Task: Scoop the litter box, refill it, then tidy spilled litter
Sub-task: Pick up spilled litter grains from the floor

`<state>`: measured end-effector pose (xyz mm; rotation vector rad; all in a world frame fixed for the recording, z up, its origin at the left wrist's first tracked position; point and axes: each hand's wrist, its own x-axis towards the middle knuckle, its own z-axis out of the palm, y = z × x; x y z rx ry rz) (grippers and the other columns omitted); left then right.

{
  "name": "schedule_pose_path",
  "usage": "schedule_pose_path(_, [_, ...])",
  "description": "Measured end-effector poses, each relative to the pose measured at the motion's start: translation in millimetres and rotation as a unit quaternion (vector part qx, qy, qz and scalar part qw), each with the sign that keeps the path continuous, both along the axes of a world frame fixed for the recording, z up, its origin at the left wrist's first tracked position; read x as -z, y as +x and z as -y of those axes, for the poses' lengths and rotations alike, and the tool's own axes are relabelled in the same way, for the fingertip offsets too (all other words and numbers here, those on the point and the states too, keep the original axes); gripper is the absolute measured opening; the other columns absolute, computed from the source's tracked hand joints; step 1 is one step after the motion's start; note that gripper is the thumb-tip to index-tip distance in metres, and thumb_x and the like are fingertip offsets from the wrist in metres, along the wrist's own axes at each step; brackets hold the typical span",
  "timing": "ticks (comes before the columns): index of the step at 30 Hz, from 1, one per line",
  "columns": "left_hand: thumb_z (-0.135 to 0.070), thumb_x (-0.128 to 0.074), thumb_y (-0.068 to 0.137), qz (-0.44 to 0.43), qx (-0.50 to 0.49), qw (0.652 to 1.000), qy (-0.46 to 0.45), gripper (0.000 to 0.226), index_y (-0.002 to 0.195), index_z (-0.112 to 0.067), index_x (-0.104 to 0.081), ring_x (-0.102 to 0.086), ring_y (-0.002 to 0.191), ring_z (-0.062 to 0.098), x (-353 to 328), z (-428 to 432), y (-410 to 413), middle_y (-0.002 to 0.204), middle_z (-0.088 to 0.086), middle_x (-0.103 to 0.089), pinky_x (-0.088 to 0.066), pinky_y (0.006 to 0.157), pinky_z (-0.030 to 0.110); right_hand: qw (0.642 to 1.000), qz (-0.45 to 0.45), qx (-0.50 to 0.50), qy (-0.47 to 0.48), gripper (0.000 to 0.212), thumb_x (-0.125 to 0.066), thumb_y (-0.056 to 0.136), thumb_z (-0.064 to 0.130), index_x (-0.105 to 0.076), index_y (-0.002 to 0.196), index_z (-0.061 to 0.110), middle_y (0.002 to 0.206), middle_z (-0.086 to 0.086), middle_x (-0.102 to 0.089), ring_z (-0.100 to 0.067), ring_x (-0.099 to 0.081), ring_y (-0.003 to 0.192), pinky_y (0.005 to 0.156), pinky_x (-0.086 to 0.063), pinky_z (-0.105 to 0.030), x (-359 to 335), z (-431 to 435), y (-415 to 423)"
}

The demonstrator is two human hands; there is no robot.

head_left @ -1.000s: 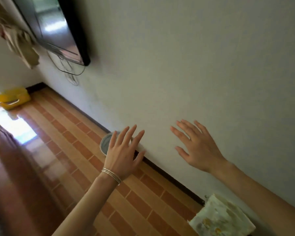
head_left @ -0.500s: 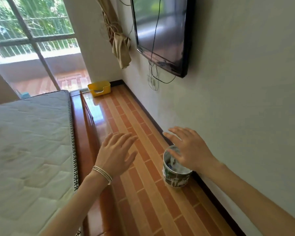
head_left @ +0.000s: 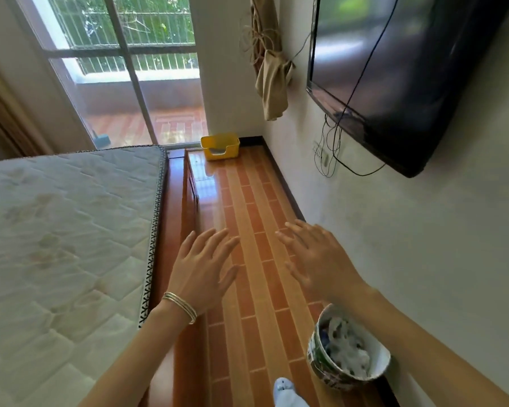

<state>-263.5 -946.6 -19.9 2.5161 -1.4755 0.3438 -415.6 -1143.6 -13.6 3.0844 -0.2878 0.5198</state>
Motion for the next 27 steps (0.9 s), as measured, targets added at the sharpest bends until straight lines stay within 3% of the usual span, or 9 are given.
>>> schedule_pose_path(9, [-0.049,-0.038,0.084,0.002,-0.057,0.998,-0.009,0.051,0.127,-0.028,-0.056,-0.054,0.119,0.025,-22,128,116,0.127,-0.001,-0.059,-0.042,0.099,0.051,0.998,0.003,-0.060,0.000,0.054,-0.058,0.086,0.035,-0.043,0.136,0.023,0.139,-0.002,-0.047,-0.022,-0.041,0.131,0.109,-0.031,-0.044,-26,146,142])
schedule_pose_path(18, [-0.049,-0.037,0.086,-0.005,-0.066,0.998,-0.016,0.050,0.129,-0.029,-0.052,-0.054,0.119,0.025,1,195,243,0.128,0.000,-0.059,-0.042,0.100,0.051,0.996,0.025,-0.082,0.000,0.057,-0.067,0.080,0.032,-0.044,0.132,0.022,0.135,-0.005,-0.051,-0.026,-0.046,0.128,0.103,-0.038,-0.050,-5,214,273])
schedule_pose_path(27, [-0.050,-0.035,0.087,0.017,-0.036,0.999,-0.017,0.051,0.126,-0.026,-0.057,-0.055,0.118,0.027,-13,256,434,0.126,0.002,-0.060,-0.042,0.099,0.051,0.998,0.009,-0.060,-0.018,0.053,-0.049,0.083,0.048,-0.049,0.130,0.023,0.134,-0.005,-0.053,-0.026,-0.047,0.126,0.102,-0.040,-0.050,-8,267,459])
